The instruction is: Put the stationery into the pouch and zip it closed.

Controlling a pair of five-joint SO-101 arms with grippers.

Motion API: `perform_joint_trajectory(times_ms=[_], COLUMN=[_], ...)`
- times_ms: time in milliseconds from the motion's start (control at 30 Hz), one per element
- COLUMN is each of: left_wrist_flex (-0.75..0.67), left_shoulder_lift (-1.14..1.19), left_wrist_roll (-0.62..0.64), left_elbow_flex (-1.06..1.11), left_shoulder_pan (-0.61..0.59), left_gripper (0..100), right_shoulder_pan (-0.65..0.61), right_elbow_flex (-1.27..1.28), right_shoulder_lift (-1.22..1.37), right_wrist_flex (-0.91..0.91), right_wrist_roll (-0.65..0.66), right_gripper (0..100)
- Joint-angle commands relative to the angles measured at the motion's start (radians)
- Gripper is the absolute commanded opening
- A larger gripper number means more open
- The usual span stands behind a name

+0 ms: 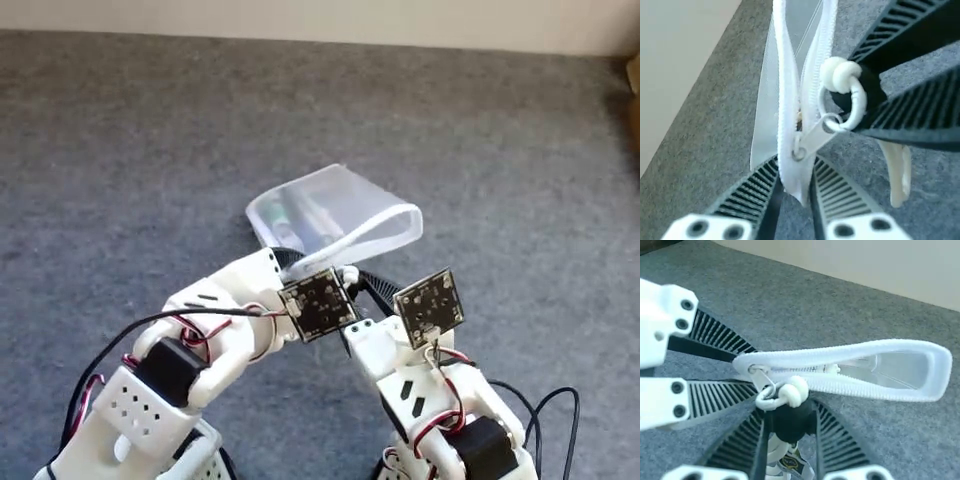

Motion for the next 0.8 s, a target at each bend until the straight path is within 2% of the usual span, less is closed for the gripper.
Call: perform_joint_trajectory(times_ms=[0,100,233,367,567,767], left_wrist_flex=[-0.023,-0.023,-0.025,-0.086,-0.166,-0.215], left_shoulder_lift=[-0.013,-0.013,-0.013,-0.013,-0.013,-0.013], left_wrist_roll=[0.026,0.11,0.12,0.12,0.124,0.221], left_elbow_flex=[-0.005,-0.005,-0.004,0.051,0.101,0.101], left_shoulder_pan=[0.015,-0.001,-0.019,-0.021,-0.067,-0.119], left_gripper=[1,1,1,1,1,1], right_shoulder_pan=[0.015,0.048,0.143,0.147,-0.001,-0.173], right_elbow_flex=[-0.081,-0.082,-0.082,-0.084,-0.128,-0.236], right_shoulder_lift=[-0.012,-0.012,-0.012,-0.012,-0.012,-0.012], right_wrist_flex=[-0.027,-0.028,-0.096,-0.11,-0.073,0.036], right_wrist_roll=[-0.021,-0.1,-0.193,-0.241,-0.242,-0.238], right_gripper=[0.5,0.5,0.5,0.5,0.5,0.5])
